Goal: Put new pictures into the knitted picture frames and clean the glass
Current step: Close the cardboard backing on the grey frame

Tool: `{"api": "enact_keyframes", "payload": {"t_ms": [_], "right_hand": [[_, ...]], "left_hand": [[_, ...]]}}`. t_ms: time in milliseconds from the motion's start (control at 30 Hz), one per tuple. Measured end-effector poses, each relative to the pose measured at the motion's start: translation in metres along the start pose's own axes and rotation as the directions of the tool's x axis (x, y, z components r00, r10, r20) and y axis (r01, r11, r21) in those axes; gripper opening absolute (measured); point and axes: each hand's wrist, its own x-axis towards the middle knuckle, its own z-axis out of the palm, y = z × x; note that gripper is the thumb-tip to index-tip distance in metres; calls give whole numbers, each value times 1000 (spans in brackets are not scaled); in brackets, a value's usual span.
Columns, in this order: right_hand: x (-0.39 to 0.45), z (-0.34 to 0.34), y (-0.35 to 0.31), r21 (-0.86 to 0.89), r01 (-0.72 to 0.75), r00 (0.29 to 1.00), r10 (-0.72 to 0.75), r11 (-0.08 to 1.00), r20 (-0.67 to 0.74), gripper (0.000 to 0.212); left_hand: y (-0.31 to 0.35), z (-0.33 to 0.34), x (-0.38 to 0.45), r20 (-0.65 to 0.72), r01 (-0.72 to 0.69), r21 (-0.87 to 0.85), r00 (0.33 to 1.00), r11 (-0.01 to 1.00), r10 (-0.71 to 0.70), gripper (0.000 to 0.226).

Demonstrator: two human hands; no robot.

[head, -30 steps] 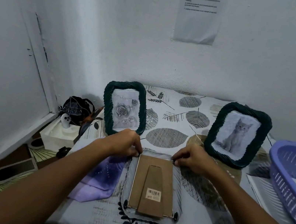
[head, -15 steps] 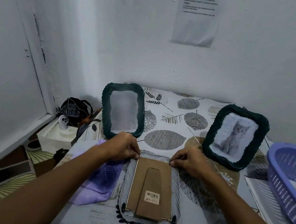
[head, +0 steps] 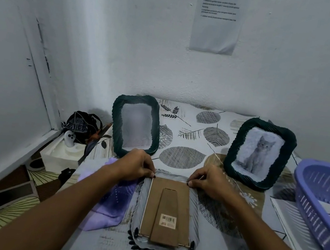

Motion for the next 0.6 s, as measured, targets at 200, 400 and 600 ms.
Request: {"api": "enact_keyframes", "payload": {"t_ms": [200,400,600], "right_hand": [[-11,6,-1,-18,54,996,-56,998,-66,8],[-57,24,-13,-34,47,974,-53,998,-222,18],[-122,42,-22,-11,23,956,-25,1000,-292,13]], "left_hand": [[3,9,-13,-152,-44,210,985,977,77,9],[34,23,-67,-426,-40,123,900,992,89,21],[64,39,-143,-468,-31,28,883,999,41,33]]}}
